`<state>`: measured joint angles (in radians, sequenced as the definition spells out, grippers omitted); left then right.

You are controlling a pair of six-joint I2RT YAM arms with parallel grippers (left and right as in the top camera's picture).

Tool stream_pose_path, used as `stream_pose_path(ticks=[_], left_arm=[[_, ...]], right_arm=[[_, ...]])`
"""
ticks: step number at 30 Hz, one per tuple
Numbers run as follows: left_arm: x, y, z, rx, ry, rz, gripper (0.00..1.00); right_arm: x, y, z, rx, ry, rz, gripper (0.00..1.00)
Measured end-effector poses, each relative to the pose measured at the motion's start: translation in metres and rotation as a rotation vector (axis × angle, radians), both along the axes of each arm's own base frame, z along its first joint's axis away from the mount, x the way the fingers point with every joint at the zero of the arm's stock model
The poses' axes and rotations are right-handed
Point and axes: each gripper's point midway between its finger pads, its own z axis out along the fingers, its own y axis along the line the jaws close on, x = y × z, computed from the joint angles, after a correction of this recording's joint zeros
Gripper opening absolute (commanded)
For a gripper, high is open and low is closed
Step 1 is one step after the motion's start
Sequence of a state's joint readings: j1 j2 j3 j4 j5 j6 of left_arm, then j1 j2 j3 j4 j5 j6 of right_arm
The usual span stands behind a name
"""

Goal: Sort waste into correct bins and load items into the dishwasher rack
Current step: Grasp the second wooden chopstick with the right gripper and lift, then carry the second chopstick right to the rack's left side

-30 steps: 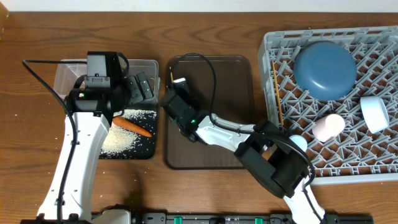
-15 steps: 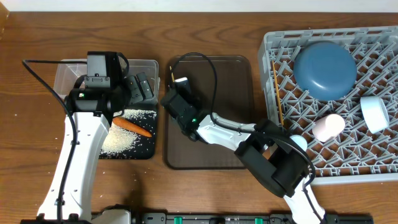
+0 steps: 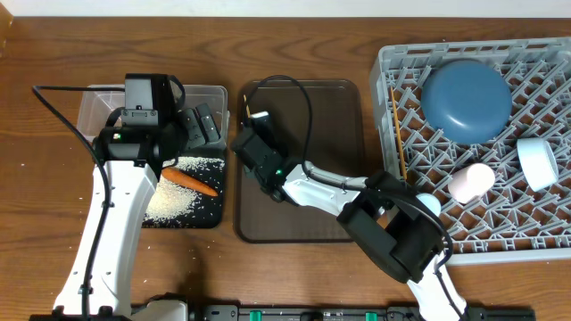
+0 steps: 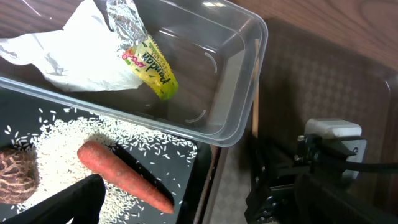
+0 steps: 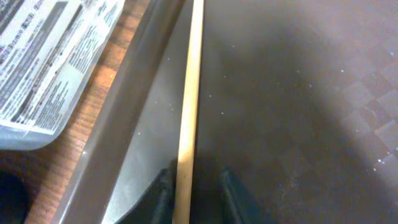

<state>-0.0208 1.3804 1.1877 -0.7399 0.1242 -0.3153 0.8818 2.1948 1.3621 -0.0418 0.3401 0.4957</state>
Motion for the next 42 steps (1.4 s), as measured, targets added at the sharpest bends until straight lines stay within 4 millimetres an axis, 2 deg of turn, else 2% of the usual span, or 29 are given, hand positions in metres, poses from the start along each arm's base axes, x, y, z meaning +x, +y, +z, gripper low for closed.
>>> stream_pose_path(ticks=[2,5,17,23,26,29,36,42], left_arm=[[0.000,0.000,0.000,0.000,0.000,0.000,0.98],[0.000,0.000,0.000,0.000,0.000,0.000,0.98],[0.000,0.000,0.000,0.000,0.000,0.000,0.98],[0.000,0.000,0.000,0.000,0.000,0.000,0.98],[0.000,0.000,0.000,0.000,0.000,0.000,0.98],[0.000,0.000,0.000,0.000,0.000,0.000,0.98],[0.000,0.000,0.000,0.000,0.000,0.000,0.98],[0.000,0.000,0.000,0.000,0.000,0.000,0.98]], right_arm=[[0.000,0.001,0.000,0.005,0.003,0.000,0.09],[-0.001,0.001,0.000,0.009,0.005,0.001,0.01],[0.001,0.002,0.001,0.016,0.000,-0.002,0.01],[0.009,-0.011,0.007,-0.001,0.005,-0.009,0.01],[0.019,-0.025,0.024,0.004,-0.001,-0.032,0.01],[0.028,-0.039,0.055,0.028,-0.023,-0.058,0.01],[0.041,-0.077,0.112,0.038,-0.068,-0.104,0.01],[0.040,-0.125,0.141,-0.065,-0.065,-0.092,0.01]])
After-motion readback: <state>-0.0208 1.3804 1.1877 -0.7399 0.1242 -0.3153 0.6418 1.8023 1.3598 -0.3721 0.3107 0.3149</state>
